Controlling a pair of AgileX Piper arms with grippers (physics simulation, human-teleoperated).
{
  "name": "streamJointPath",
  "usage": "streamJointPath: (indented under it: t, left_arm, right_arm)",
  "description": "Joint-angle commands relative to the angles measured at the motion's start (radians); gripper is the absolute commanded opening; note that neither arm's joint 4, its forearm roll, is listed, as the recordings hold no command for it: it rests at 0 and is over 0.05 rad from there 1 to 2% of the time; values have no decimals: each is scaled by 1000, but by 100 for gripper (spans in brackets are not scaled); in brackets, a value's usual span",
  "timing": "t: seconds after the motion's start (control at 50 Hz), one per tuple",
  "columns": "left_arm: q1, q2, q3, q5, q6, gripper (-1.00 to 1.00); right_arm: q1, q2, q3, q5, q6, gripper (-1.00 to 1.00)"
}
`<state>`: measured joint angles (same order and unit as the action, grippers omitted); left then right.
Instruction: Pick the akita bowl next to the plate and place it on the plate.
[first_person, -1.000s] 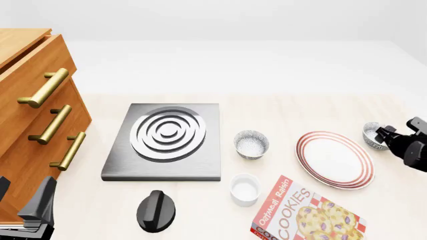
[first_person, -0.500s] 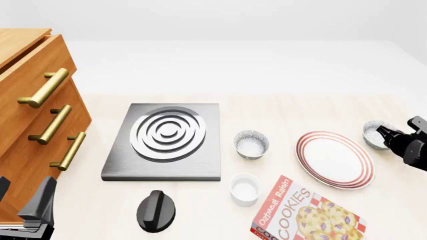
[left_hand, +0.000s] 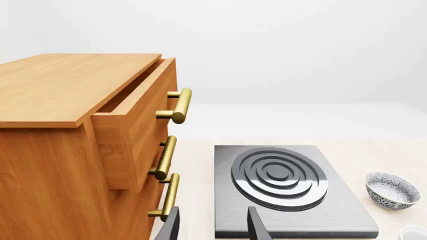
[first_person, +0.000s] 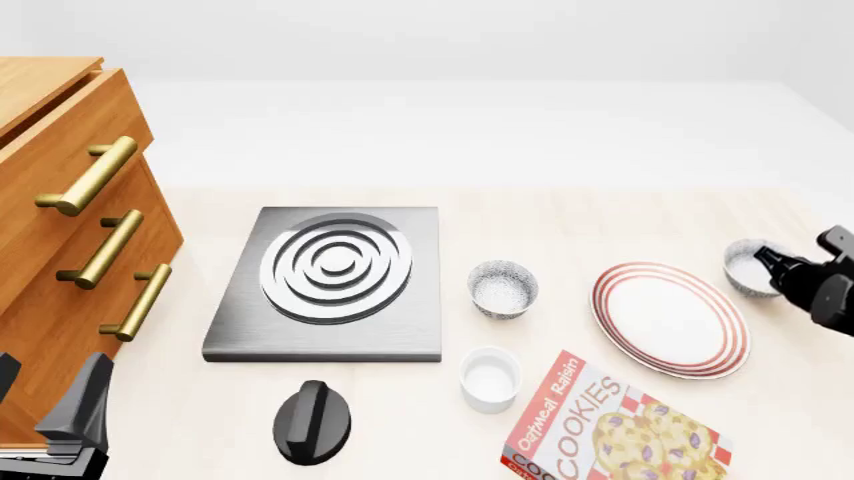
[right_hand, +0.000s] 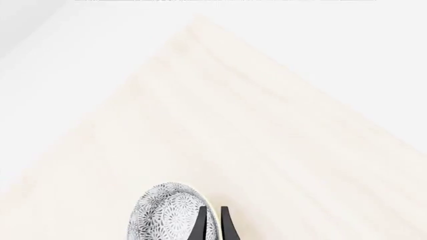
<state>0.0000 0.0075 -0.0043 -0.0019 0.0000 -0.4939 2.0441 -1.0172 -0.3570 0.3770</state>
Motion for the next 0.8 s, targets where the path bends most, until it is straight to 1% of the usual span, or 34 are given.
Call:
streamJointPath:
  t: [0.02,0.3,0.8]
  left_arm:
    - [0,0,0,0,0,100]
    - [0,0,0,0,0,100]
    - [0,0,0,0,0,100]
  right_arm:
    - [8,-59,13,22,10,-100]
    - [17,-134,27,53,19,-100]
    - [48,-299,96,95,26,-100]
